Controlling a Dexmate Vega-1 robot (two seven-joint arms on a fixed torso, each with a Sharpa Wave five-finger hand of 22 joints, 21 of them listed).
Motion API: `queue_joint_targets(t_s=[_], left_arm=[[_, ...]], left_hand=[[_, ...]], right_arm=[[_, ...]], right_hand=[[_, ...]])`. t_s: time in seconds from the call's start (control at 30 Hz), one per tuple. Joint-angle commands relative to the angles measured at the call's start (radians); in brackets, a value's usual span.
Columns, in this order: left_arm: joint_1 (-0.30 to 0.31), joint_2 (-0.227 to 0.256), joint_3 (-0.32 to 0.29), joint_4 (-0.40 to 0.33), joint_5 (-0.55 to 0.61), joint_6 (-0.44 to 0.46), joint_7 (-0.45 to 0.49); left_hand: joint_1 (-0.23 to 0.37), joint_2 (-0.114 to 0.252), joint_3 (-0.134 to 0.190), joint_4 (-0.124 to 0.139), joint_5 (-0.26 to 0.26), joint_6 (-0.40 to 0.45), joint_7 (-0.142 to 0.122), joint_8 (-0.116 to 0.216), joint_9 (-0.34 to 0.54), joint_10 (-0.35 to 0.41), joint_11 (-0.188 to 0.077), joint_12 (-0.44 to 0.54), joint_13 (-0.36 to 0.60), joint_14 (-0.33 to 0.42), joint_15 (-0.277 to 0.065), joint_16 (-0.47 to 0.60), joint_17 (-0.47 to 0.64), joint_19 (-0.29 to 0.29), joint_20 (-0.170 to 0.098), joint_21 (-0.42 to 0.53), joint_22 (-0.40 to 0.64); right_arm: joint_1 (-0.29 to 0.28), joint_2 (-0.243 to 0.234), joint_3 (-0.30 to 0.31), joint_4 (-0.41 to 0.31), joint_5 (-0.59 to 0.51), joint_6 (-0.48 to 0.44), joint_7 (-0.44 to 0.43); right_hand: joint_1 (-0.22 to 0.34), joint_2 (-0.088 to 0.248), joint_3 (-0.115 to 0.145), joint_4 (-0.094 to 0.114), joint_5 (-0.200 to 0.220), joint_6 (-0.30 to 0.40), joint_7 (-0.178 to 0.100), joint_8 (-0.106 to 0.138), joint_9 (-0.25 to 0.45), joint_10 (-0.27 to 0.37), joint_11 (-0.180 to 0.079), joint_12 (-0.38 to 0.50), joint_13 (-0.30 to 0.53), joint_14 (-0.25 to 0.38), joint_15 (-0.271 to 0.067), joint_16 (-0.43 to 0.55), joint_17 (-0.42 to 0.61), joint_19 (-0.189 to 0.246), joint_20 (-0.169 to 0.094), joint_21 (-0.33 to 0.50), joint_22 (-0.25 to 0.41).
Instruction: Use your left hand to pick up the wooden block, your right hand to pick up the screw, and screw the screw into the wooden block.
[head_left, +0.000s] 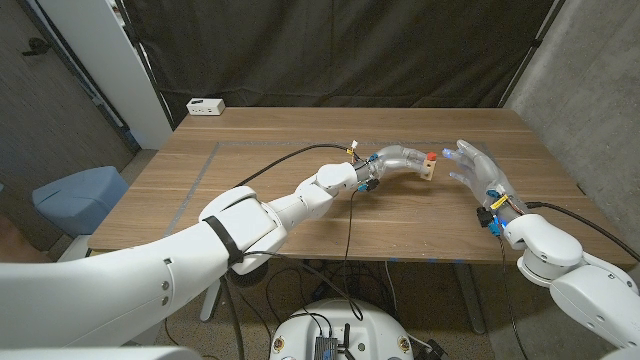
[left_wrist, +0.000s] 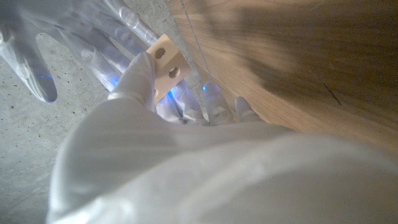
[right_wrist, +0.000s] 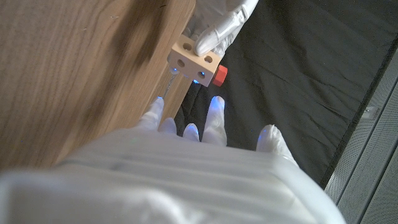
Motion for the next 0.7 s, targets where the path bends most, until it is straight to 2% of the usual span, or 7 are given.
queue_joint_targets(t_s=[0.03, 0.3, 0.47, 0.7], left_arm=[[-0.003, 0.004, 0.007, 0.0, 0.01, -0.009, 0.015], [-0.002, 0.004, 0.007, 0.0, 0.01, -0.012, 0.015], [-0.001, 0.007, 0.007, -0.001, 0.011, -0.018, 0.014], [0.001, 0.008, 0.005, -0.003, 0.01, -0.025, 0.013]], left_hand=[[-0.075, 0.093, 0.077, 0.071, 0.006, 0.073, 0.028, 0.007, 0.006, 0.009, -0.001, 0.035, 0.006, 0.01, -0.058, 0.004, 0.001, 0.006, 0.006, 0.006, 0.004], [-0.073, 0.09, 0.076, 0.069, 0.006, 0.076, 0.028, 0.008, 0.006, 0.01, -0.002, 0.035, 0.006, 0.01, -0.057, 0.005, 0.002, 0.006, 0.005, 0.006, 0.004], [-0.073, 0.09, 0.075, 0.069, 0.006, 0.075, 0.03, 0.008, 0.006, 0.009, -0.002, 0.035, 0.007, 0.009, -0.059, 0.005, 0.003, 0.006, 0.004, 0.006, 0.004], [-0.073, 0.088, 0.075, 0.069, 0.006, 0.077, 0.026, 0.009, 0.006, 0.009, -0.003, 0.035, 0.007, 0.009, -0.058, 0.005, 0.002, 0.006, 0.004, 0.006, 0.004]], right_arm=[[0.029, 0.005, -0.022, 0.015, -0.006, -0.004, 0.0], [0.046, -0.001, -0.038, 0.027, 0.006, -0.003, 0.014], [0.055, -0.006, -0.047, 0.035, 0.013, -0.001, 0.023], [0.067, -0.015, -0.058, 0.045, 0.025, 0.002, 0.034]], right_hand=[[-0.003, -0.011, -0.004, -0.001, 0.001, -0.014, -0.001, -0.002, 0.002, -0.021, 0.004, -0.003, 0.004, -0.013, 0.004, -0.004, 0.002, 0.0, 0.009, -0.001, 0.003], [-0.008, -0.013, -0.007, 0.001, 0.002, -0.061, -0.006, -0.002, 0.002, -0.056, 0.006, -0.007, 0.004, -0.024, 0.005, -0.006, 0.003, -0.006, 0.012, -0.002, 0.004], [-0.013, -0.015, -0.01, 0.003, 0.002, -0.085, -0.005, -0.001, 0.002, -0.075, 0.023, -0.008, 0.004, -0.033, 0.008, -0.007, 0.005, -0.013, 0.015, -0.004, 0.004], [-0.019, -0.016, -0.013, 0.006, 0.001, -0.098, -0.003, 0.0, 0.001, -0.082, 0.025, -0.006, 0.004, -0.04, 0.013, -0.008, 0.007, -0.021, 0.015, -0.006, 0.004]])
